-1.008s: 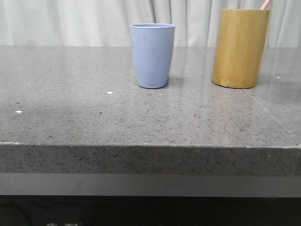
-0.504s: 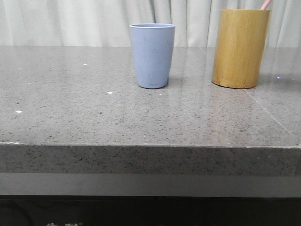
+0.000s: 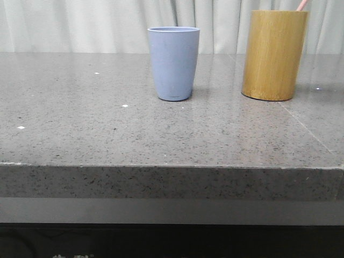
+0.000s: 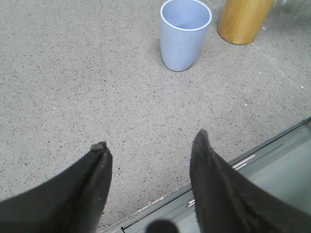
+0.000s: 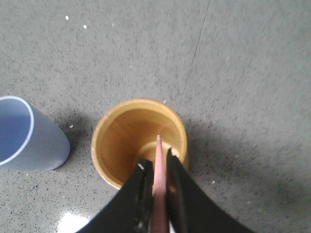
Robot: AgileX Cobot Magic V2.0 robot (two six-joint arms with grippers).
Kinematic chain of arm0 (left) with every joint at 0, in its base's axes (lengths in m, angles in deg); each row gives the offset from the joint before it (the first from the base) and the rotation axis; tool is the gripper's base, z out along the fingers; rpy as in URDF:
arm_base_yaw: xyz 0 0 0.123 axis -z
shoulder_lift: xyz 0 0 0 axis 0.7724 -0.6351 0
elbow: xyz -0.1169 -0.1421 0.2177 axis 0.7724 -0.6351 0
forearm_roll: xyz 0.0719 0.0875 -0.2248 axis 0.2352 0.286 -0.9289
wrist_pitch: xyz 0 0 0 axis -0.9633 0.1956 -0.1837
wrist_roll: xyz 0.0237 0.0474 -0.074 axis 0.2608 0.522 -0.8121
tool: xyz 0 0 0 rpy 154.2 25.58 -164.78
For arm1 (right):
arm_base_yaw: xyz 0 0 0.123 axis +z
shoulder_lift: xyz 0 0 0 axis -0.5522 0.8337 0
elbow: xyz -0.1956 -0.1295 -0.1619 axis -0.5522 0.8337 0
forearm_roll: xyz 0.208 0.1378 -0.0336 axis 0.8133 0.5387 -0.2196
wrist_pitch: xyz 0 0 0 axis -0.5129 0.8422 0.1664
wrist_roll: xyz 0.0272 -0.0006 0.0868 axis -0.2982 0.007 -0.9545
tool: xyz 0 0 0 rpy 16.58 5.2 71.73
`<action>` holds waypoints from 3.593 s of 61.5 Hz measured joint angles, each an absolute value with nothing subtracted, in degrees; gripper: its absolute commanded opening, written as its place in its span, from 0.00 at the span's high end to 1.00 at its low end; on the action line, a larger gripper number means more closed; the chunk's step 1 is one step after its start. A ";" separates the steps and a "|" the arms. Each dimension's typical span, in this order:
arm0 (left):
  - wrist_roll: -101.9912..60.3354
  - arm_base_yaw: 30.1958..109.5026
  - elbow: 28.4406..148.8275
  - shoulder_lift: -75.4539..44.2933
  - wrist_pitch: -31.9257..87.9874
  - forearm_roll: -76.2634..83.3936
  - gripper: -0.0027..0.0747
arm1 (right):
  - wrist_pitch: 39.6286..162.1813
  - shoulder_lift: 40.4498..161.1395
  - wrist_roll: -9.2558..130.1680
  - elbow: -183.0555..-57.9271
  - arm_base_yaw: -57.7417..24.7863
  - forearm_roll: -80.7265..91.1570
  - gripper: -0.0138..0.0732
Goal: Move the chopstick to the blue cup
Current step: 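Lower the right gripper into the bamboo holder and grasp the pink chopstick, then lift the pink chopstick with the right gripper and lower it into the blue cup, then open the right gripper and withdraw it from the chopstick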
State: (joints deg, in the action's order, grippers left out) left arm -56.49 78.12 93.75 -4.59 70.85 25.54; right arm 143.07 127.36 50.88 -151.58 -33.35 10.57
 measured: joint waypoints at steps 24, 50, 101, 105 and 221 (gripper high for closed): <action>-56.49 78.12 93.75 -4.59 69.76 25.45 0.49 | 154.56 125.30 51.10 -170.37 -33.11 9.21 0.92; -56.49 78.12 93.75 -4.59 69.50 25.45 0.49 | 153.74 129.55 52.55 -171.17 -14.18 8.57 0.92; -56.49 78.12 93.75 -4.59 68.56 25.45 0.49 | 149.92 142.23 52.64 -170.73 -10.11 4.52 0.40; -56.49 78.12 93.75 -4.59 68.46 25.45 0.49 | 150.93 140.44 52.54 -170.73 -10.11 3.89 0.40; -56.49 78.12 93.75 -4.59 68.34 25.45 0.99 | 141.96 62.30 41.53 -107.21 -15.97 -4.82 0.92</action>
State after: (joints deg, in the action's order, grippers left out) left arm -56.49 78.12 93.75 -4.59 68.34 25.45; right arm 141.96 62.30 41.53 -107.21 -15.97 -4.82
